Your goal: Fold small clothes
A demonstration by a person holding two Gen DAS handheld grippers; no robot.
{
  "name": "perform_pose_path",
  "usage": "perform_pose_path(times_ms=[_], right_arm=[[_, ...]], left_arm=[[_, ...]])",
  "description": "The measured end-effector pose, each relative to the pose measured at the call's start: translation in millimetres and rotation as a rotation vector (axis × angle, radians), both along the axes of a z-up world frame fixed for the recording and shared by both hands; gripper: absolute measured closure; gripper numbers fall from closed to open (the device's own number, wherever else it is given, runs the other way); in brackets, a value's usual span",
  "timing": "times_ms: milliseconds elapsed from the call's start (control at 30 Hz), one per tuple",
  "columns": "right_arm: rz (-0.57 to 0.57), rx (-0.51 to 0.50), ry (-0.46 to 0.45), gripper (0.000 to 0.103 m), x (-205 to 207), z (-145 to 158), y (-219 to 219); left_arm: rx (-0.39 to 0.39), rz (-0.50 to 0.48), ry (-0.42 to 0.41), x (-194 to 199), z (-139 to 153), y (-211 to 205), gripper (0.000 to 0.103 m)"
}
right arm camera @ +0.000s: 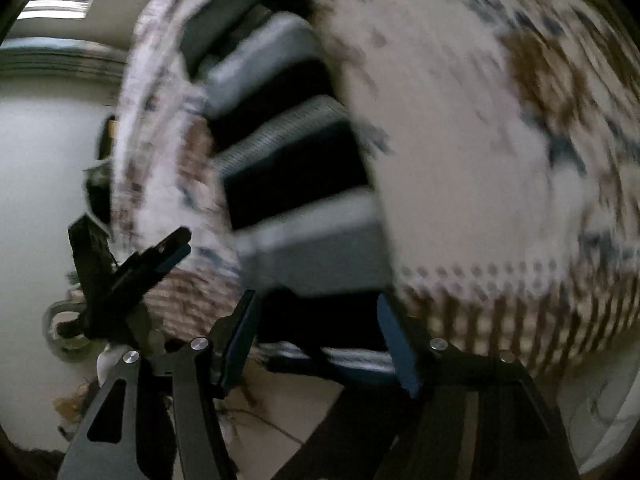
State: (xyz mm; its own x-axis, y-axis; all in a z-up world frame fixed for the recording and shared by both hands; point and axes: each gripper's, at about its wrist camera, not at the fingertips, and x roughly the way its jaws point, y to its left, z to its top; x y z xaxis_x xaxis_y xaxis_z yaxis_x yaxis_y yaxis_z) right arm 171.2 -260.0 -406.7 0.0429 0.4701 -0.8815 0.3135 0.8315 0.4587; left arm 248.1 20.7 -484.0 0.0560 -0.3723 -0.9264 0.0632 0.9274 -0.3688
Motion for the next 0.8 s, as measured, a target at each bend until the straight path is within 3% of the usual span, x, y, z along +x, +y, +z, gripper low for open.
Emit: perform_pose_path(times_ms=[100, 267, 333, 433, 500, 600, 667, 733, 800], right_arm=[[-0.012, -0.074, 0.038, 0.040, -27.1, -42.8, -5.7], [-0.023, -0.127, 0.084, 0.040, -52.9, -87.8, -6.5], [-0.030, -0.096, 0.106, 0.040, -68.0, -98.1, -4.8], [-0.024, -0.062, 0.118, 0.040, -84.0, -106.9, 0.5], [-0.026, -0.027, 0.114, 0.040, -91.1, -111.8, 4.2], [-0.034, 0.013, 0.115, 0.040, -90.3, -116.8, 11.6], [-0.056, 0.030, 0.109, 0.040, -83.8, -119.4, 20.7], [-0.059, 0.023, 0.098, 0.040, -73.8, -121.1, 27.4], [-0.055, -0.001, 0.095, 0.040, -67.2, -124.4, 32.5]], left_arm=[[0.053, -0.066, 0.040, -26.0, -31.5, -13.6, 0.023], [0.149, -0.171, 0.059, -102.5, -13.4, -2.6, 0.023], [0.164, -0.153, 0.113, -128.2, -12.3, 13.7, 0.023], [0.144, -0.032, 0.137, -154.0, -5.5, 47.9, 0.023], [0.111, 0.058, 0.116, -155.3, 2.9, 60.9, 0.023], [-0.020, 0.265, 0.028, -135.6, 22.2, 79.9, 0.023], [-0.099, 0.343, -0.008, -113.5, 24.9, 77.1, 0.023], [-0.088, 0.351, -0.036, -88.4, 18.7, 61.8, 0.023], [-0.030, 0.291, -0.033, -64.5, 3.3, 39.6, 0.023]])
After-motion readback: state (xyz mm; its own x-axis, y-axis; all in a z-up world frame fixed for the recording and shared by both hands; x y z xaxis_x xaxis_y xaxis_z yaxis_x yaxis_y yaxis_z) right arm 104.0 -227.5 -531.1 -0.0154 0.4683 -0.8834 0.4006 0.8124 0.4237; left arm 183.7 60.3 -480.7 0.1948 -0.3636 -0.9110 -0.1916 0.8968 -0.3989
